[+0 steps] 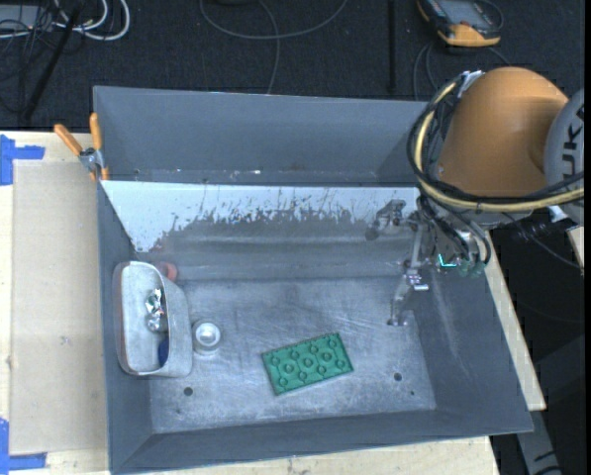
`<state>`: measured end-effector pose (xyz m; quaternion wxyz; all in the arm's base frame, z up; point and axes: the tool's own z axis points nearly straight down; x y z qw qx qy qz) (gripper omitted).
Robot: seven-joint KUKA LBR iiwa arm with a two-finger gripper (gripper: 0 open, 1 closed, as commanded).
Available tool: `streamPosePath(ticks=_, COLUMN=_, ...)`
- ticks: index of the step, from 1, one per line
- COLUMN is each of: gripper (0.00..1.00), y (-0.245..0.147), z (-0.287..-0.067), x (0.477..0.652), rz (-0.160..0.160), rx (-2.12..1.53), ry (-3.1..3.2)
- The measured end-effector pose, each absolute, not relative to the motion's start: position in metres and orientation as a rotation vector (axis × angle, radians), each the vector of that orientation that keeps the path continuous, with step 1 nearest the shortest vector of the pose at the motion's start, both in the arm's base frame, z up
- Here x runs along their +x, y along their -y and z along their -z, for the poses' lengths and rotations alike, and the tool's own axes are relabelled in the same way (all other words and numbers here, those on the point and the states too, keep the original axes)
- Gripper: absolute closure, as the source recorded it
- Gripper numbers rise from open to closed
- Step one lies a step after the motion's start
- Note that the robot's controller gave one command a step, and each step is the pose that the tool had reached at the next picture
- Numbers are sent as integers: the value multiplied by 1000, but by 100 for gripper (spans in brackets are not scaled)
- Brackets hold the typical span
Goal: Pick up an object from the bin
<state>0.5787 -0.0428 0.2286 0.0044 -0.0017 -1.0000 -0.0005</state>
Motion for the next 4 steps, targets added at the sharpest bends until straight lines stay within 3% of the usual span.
streamPosePath(ticks=1, gripper=0, y=34, z=-69, x=518, rz=2, rx=-215, ry=3139)
streamPosePath(ticks=2, gripper=0, y=-15, z=-71, x=522, rz=2, rx=-272, ry=3137)
streamPosePath(ticks=3, gripper=100, y=-13, z=-75, x=524, rz=2, rx=-271, ry=3139)
streamPosePath(ticks=4, gripper=100, y=-12, z=-188, x=534, rz=2, rx=-280, ry=3137)
